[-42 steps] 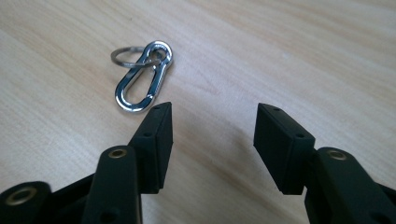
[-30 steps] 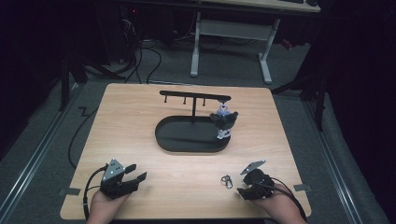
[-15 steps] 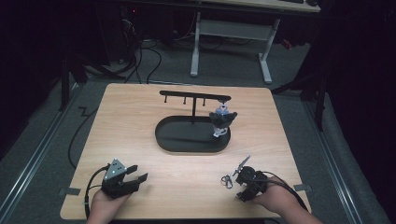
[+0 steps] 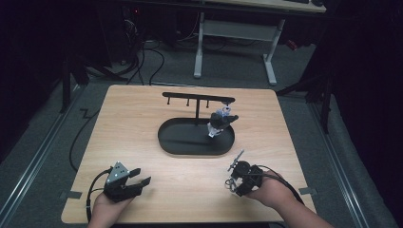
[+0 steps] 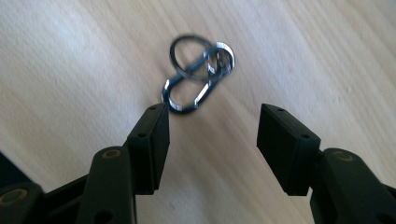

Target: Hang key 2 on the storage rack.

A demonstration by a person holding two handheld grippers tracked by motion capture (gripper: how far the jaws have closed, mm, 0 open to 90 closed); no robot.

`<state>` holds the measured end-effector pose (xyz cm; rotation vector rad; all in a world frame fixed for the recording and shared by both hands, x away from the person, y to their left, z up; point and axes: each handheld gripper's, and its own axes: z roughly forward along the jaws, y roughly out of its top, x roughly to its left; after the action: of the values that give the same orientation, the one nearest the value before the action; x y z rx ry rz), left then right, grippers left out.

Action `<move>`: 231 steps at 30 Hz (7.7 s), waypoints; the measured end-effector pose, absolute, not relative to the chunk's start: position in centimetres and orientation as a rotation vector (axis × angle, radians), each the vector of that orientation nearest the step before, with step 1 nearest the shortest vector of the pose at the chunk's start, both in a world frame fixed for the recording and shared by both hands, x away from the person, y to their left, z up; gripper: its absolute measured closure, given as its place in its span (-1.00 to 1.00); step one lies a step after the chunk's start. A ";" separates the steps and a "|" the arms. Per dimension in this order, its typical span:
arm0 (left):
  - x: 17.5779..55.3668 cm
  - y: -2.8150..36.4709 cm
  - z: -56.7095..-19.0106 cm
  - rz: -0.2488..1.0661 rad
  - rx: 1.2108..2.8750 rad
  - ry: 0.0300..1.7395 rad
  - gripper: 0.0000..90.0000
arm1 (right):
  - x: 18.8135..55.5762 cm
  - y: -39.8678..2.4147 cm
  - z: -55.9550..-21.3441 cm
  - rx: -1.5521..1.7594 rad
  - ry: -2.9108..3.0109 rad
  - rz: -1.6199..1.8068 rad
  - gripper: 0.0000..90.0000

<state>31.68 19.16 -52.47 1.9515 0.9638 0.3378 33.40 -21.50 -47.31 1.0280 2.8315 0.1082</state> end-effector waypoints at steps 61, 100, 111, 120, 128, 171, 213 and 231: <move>31.6 19.1 -52.6 0.356 1.985 0.947 -0.04 | 35.4 -22.5 -43.3 1.257 2.788 0.377 0.98; 31.8 19.2 -52.5 0.377 1.961 0.937 -0.06 | 37.4 -21.4 -36.9 1.273 2.729 0.394 0.98; 31.8 19.1 -52.5 0.372 1.968 0.929 -0.06 | 38.5 -20.7 -36.1 1.318 2.726 0.385 0.98; 31.7 19.0 -52.4 0.375 1.980 0.917 -0.06 | 40.8 -19.5 -35.6 1.306 2.740 0.381 0.98; 31.5 19.1 -52.4 0.371 1.978 0.916 -0.06 | 43.2 -18.7 -34.7 1.312 2.727 0.400 0.98; 31.5 19.5 -52.5 0.364 1.974 0.923 -0.06 | 51.1 -13.7 -31.2 1.312 2.766 0.356 0.98; 31.6 19.4 -52.7 0.367 1.993 0.912 -0.06 | 51.8 -15.2 -31.4 1.381 2.605 0.459 0.74; 31.3 18.4 -52.8 0.368 2.024 0.869 -0.06 | 44.1 -17.5 -35.8 1.309 2.549 0.673 0.32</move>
<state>31.34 18.44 -52.85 2.0236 0.8690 0.3679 44.05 -17.54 -35.81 1.3087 2.5487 0.6727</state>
